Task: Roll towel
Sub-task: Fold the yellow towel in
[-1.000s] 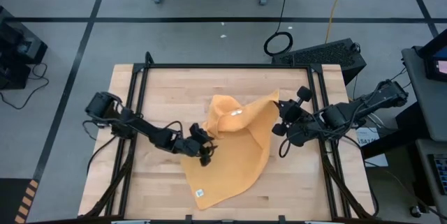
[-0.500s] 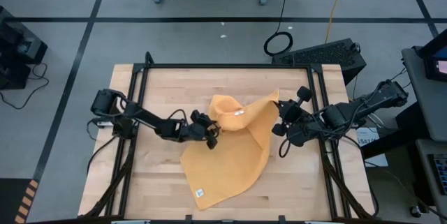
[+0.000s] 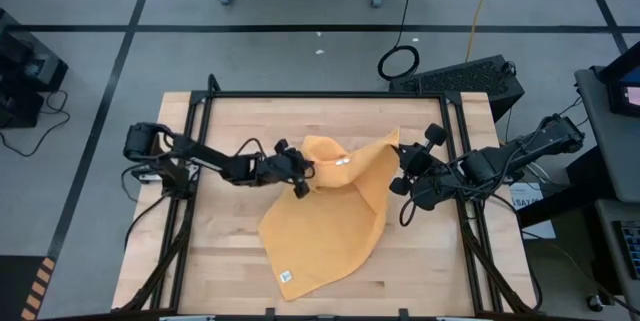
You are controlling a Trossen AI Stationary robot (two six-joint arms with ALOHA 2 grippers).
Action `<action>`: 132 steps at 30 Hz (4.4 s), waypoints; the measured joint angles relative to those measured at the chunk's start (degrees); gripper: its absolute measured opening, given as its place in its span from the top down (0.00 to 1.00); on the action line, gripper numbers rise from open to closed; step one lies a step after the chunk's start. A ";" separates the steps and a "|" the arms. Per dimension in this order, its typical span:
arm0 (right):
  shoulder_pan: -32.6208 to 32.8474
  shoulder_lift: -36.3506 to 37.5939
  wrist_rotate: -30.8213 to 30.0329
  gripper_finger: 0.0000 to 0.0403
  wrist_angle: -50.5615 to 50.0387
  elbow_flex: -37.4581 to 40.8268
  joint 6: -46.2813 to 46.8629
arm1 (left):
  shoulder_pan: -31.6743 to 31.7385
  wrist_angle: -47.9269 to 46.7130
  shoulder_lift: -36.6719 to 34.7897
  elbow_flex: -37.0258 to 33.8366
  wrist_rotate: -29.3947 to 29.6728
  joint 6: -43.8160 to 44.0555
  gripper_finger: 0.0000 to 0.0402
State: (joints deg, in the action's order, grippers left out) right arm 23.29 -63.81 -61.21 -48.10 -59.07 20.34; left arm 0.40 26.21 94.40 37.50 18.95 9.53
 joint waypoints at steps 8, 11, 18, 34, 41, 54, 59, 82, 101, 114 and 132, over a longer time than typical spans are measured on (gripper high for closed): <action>-0.01 0.00 0.00 1.00 0.08 0.00 0.00 | -7.93 -1.69 -3.96 0.04 -5.28 -8.38 0.95; -0.04 0.00 0.00 1.00 0.35 0.00 0.20 | -10.14 -5.19 -3.71 0.04 -0.24 -5.17 0.86; -0.04 -0.02 -0.02 1.00 0.31 0.00 1.25 | -15.41 -6.10 -2.68 0.04 11.44 -8.92 0.46; -0.04 -0.02 -0.02 1.00 0.68 0.00 1.27 | -12.35 -3.43 3.85 2.23 4.20 -35.30 0.49; -0.04 -0.02 -0.02 1.00 0.72 0.00 1.17 | -7.92 -10.61 3.79 4.09 -1.62 -36.95 0.63; -0.04 -0.02 0.02 1.00 0.86 0.02 1.07 | -3.00 -15.81 4.64 4.93 -3.33 -37.69 0.98; -0.06 -0.06 1.59 1.00 1.68 0.02 1.58 | -2.24 -15.38 4.01 4.90 -2.50 -37.02 0.99; -6.99 0.05 -23.86 1.00 2.10 -0.02 -9.58 | 1.48 2.18 -28.06 4.96 -1.86 -46.02 1.00; -9.68 8.81 7.52 1.00 6.64 -1.55 -8.54 | -3.05 -9.49 -38.14 4.96 -7.69 -34.04 1.00; -9.81 8.63 7.67 1.00 7.63 10.58 3.14 | -2.35 -28.74 -28.89 4.98 -7.57 -25.76 0.99; -9.86 8.63 7.21 1.00 10.06 11.34 3.89 | 1.39 -36.66 -16.99 4.96 9.66 3.72 0.48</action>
State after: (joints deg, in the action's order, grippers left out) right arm 13.43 -55.18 -54.00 -38.03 -47.72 24.23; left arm 1.79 -10.45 77.42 42.46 28.61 13.24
